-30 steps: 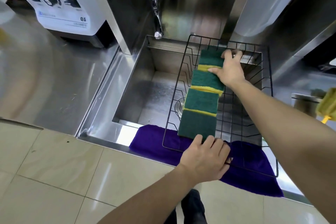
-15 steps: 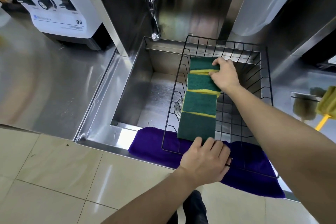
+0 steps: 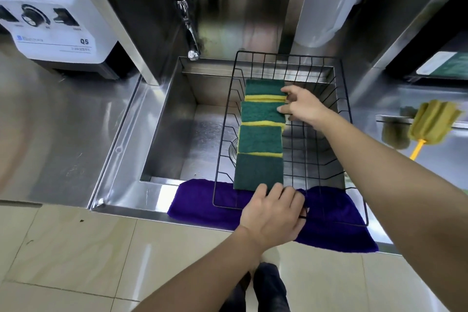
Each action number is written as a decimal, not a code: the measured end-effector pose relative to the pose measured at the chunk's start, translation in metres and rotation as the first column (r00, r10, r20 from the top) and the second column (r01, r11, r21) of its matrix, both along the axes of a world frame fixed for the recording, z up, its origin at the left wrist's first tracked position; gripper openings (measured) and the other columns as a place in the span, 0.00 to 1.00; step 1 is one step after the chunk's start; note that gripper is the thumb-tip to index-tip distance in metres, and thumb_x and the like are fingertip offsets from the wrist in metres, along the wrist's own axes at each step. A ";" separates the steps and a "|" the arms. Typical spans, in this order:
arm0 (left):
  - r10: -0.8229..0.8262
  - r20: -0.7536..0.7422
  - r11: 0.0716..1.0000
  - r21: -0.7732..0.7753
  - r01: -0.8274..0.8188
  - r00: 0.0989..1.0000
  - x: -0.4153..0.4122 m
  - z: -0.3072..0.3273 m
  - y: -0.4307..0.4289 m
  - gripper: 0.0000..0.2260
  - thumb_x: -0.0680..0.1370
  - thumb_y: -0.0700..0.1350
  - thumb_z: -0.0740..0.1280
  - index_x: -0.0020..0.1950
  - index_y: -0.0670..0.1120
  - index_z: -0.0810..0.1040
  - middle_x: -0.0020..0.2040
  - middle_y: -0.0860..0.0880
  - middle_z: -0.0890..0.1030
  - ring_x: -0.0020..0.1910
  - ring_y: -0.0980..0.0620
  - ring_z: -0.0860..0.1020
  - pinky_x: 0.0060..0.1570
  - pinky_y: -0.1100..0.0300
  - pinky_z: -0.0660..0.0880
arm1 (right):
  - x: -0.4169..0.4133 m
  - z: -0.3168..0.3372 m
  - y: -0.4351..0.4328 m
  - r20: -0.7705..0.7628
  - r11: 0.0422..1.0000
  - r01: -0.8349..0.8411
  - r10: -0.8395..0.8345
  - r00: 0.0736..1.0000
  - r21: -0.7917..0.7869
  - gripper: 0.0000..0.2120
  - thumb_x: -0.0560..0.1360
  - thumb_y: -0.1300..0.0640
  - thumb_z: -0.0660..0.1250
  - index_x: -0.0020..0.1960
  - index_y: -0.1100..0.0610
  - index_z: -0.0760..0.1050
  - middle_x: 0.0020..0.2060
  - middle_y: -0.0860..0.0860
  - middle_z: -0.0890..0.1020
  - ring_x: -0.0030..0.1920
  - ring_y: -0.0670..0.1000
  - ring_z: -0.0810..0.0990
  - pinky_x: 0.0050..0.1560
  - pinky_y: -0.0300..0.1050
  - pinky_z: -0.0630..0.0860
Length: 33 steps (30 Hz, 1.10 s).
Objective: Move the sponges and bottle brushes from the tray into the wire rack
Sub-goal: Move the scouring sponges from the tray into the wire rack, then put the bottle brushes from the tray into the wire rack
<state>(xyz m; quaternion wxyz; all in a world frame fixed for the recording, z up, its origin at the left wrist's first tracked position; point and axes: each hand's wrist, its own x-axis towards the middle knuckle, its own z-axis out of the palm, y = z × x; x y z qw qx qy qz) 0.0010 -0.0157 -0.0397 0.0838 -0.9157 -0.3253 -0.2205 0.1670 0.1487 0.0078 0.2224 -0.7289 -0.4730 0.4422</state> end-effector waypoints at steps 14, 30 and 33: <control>-0.085 -0.232 0.984 -0.174 0.044 0.969 0.042 0.020 -0.015 0.19 0.68 0.59 0.70 0.49 0.46 0.77 0.41 0.49 0.79 0.38 0.48 0.75 0.40 0.55 0.72 | 0.093 0.034 -0.086 0.379 0.874 0.332 -0.459 0.804 0.354 0.11 0.72 0.63 0.59 0.48 0.61 0.79 0.48 0.63 0.83 0.52 0.63 0.79 0.52 0.52 0.76; -0.098 -0.242 0.982 -0.178 0.056 0.965 0.051 0.014 -0.016 0.14 0.72 0.56 0.63 0.45 0.45 0.76 0.38 0.48 0.78 0.36 0.47 0.75 0.37 0.54 0.71 | 0.130 -0.002 -0.174 0.575 0.860 0.484 -0.317 0.754 -0.160 0.15 0.75 0.55 0.62 0.59 0.61 0.73 0.59 0.62 0.77 0.61 0.64 0.75 0.57 0.52 0.73; -0.089 -0.248 0.981 -0.190 0.041 0.965 0.051 0.014 -0.016 0.16 0.73 0.56 0.55 0.45 0.46 0.76 0.38 0.48 0.78 0.35 0.47 0.75 0.36 0.54 0.71 | 0.128 -0.005 -0.174 0.576 0.859 0.477 -0.299 0.761 -0.184 0.16 0.75 0.53 0.63 0.60 0.60 0.73 0.60 0.61 0.77 0.62 0.63 0.75 0.58 0.52 0.73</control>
